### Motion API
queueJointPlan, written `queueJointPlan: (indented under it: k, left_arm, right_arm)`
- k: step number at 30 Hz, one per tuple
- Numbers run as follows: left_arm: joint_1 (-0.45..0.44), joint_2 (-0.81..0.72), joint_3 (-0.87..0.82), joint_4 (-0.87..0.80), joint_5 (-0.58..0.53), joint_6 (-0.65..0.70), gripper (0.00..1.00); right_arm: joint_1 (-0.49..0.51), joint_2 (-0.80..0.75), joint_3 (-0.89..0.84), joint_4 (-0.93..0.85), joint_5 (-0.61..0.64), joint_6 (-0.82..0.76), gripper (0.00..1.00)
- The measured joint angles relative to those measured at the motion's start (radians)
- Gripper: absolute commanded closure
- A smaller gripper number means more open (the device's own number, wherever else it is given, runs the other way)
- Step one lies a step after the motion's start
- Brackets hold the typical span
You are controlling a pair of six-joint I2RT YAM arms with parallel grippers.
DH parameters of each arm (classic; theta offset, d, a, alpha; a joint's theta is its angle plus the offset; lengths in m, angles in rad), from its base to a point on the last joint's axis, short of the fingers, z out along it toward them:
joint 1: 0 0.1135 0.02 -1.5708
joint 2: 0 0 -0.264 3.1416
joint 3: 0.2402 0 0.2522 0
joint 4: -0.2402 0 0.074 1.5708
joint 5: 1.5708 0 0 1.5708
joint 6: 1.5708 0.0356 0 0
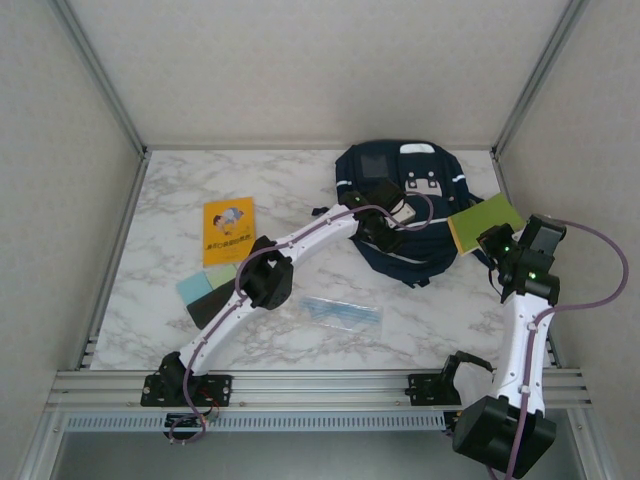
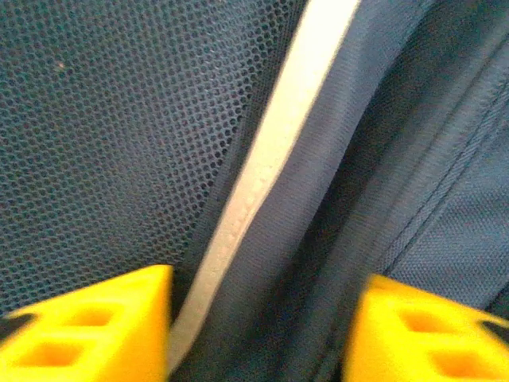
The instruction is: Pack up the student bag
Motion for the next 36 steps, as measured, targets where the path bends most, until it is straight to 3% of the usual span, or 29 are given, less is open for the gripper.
queueJointPlan:
  k: [1,7,17,26,31,36]
  left_arm:
    - [0.0,0.0,0.002,-0.002,0.005,-0.003,1.0]
    - [0.008,-0.001,0.006,-0.004,0.067,-0.082,1.0]
    - [0.128,-0.096,-0.143,0.113,0.367,-0.391,1.0]
    - [0.198,-0.16,-0.148,0.233,0.5,-0.636,1.0]
    - [0.212,-0.161,-0.112,0.261,0.528,-0.716,1.0]
    - [0.222,-0.161,-0.058,0.279,0.528,-0.769,1.0]
  right_arm:
    - [0.0,-0.004,0.001,-0.001,0.0,0.0,1.0]
    - [0.0,-0.032,0.017,-0.018,0.0,-0.001,1.0]
    - [0.0,-0.035,0.095,-0.091,0.037,-0.037,1.0]
    - [-0.001,-0.105,0.164,-0.124,0.124,-0.072,1.0]
    - [-0.002,-0.105,0.098,-0.066,0.026,-0.023,1.0]
    - [0.003,-0.051,-0.072,0.09,-0.14,0.128,1.0]
